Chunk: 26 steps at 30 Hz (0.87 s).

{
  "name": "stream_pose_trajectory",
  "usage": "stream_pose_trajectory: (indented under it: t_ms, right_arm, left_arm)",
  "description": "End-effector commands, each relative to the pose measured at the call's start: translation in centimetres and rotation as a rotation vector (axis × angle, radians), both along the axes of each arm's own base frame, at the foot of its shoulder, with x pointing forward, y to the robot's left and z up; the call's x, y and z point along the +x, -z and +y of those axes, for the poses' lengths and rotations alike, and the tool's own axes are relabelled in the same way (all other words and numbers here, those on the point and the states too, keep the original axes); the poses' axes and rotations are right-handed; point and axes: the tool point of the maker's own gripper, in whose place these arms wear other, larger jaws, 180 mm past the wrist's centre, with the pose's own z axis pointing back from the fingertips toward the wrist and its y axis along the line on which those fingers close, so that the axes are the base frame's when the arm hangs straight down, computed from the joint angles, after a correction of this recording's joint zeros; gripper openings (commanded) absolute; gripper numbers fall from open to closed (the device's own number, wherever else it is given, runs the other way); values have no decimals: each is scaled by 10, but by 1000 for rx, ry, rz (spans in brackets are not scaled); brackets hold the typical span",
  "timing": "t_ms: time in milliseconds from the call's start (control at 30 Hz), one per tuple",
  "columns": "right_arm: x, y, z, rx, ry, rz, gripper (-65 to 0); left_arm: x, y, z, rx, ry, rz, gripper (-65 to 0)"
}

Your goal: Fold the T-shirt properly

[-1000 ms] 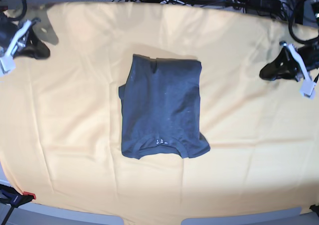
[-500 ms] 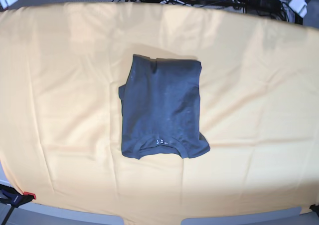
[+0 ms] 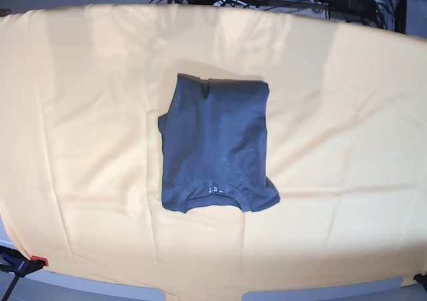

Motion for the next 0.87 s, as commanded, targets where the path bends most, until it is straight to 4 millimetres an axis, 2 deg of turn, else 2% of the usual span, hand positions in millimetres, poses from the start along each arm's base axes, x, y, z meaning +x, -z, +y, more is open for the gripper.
stream_pose_trajectory:
  t_ms: [0, 133, 233, 300, 433, 500, 600, 767, 833]
  right_arm:
    - [-4, 9, -4, -12, -24, 17, -650]
    - [1, 61, 0, -46, -77, 11, -650]
    - [16, 94, 5, -63, -95, -58, -650]
    - [27, 112, 11, -76, -130, -109, -650]
    - [43, 148, 0, -287, -272, -116, -650]
    - [50, 158, 2, -373, -318, -118, -650]
    - [59, 165, 22, -397, -355, -147, -650]
    - [49, 168, 69, -316, -390, -157, -650]
    - [46, 169, 82, -302, -392, -171, -650]
  left_arm:
    - [-2, 11, -2, -2, -20, 14, -650]
    - [12, 79, -5, 46, -99, 1, -650]
    - [23, 126, -7, 115, -146, -51, -650]
    - [35, 150, -8, 172, -167, -127, -650]
    - [54, 187, -1, 345, -150, -228, -650]
    - [54, 199, -5, 430, -116, -254, -650]
    - [45, 206, -39, 439, -85, -264, -650]
    - [32, 209, -74, 430, -88, -231, -650]
    - [31, 208, -76, 424, -77, -231, -650]
